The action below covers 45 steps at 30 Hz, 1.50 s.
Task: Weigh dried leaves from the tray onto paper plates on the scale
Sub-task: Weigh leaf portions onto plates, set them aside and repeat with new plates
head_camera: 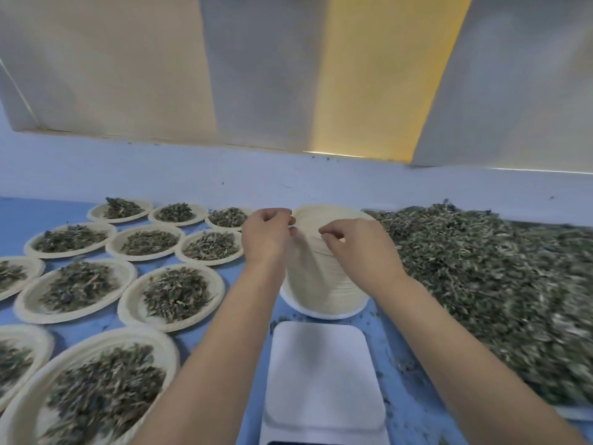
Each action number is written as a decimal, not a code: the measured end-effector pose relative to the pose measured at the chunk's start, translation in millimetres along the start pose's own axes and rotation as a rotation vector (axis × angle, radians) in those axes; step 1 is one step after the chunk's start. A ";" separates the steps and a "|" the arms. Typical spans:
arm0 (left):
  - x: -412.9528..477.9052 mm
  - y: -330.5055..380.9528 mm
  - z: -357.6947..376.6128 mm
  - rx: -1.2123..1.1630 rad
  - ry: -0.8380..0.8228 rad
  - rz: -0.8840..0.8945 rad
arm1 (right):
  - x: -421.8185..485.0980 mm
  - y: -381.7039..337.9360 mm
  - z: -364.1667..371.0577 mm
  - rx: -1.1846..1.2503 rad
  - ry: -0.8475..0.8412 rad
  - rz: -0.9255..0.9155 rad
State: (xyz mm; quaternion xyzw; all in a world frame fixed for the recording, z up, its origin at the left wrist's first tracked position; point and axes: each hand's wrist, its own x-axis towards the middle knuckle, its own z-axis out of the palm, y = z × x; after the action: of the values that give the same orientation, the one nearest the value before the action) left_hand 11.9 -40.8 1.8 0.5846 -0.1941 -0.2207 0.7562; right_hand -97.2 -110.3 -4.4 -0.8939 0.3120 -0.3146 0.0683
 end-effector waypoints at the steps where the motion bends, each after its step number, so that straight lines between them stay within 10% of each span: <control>1: -0.8 -1.6 0.2 -0.004 0.013 -0.012 | -2.2 0.6 -0.3 -0.017 -0.016 -0.018; 16: -1.1 -12.0 -9.5 -0.035 0.047 -0.058 | -3.4 -4.8 -1.1 -0.164 -0.177 -0.080; 35: -10.4 -2.5 -26.8 -0.035 0.028 0.050 | -33.5 -16.7 1.8 0.073 0.079 -0.319; 41: -22.2 -12.2 -56.1 -0.125 -0.091 0.015 | -47.5 -16.1 -13.4 0.287 0.473 0.029; 45: -35.9 -17.3 -75.2 -0.022 -0.222 -0.028 | -54.7 -1.1 -24.3 0.617 0.437 0.396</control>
State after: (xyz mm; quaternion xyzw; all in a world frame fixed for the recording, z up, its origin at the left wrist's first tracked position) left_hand 21.8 35.5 -34.3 0.5510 -0.2659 -0.2965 0.7333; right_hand -144.6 -74.7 -13.2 -0.6667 0.3759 -0.5560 0.3242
